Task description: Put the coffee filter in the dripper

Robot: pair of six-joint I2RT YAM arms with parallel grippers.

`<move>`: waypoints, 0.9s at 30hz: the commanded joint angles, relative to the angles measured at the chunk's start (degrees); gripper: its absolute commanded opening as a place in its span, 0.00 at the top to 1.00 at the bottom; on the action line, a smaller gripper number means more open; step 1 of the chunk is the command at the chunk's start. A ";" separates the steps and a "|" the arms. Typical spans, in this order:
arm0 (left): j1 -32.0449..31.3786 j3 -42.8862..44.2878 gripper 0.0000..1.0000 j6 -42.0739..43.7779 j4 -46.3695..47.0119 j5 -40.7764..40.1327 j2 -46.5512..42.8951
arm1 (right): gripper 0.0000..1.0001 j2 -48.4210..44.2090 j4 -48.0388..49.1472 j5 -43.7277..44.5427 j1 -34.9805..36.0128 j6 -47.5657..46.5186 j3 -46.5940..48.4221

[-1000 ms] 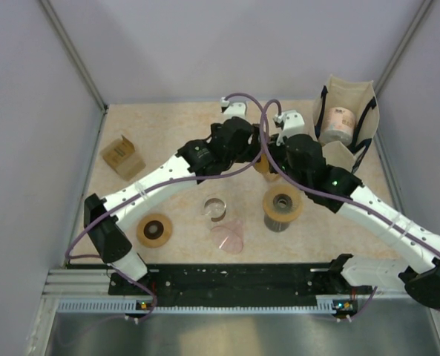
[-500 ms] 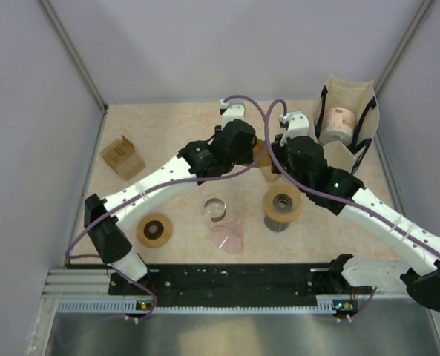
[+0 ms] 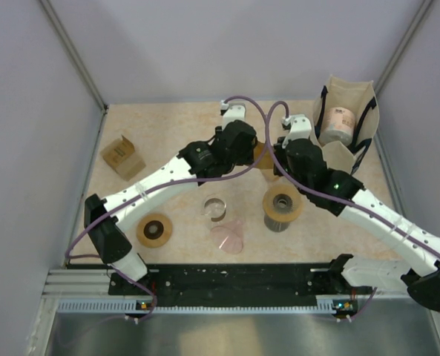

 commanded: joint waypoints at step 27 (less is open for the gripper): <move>0.35 -19.67 0.15 9.49 20.50 41.80 -22.84 | 1.00 -7.83 -22.63 -18.62 0.45 12.34 9.52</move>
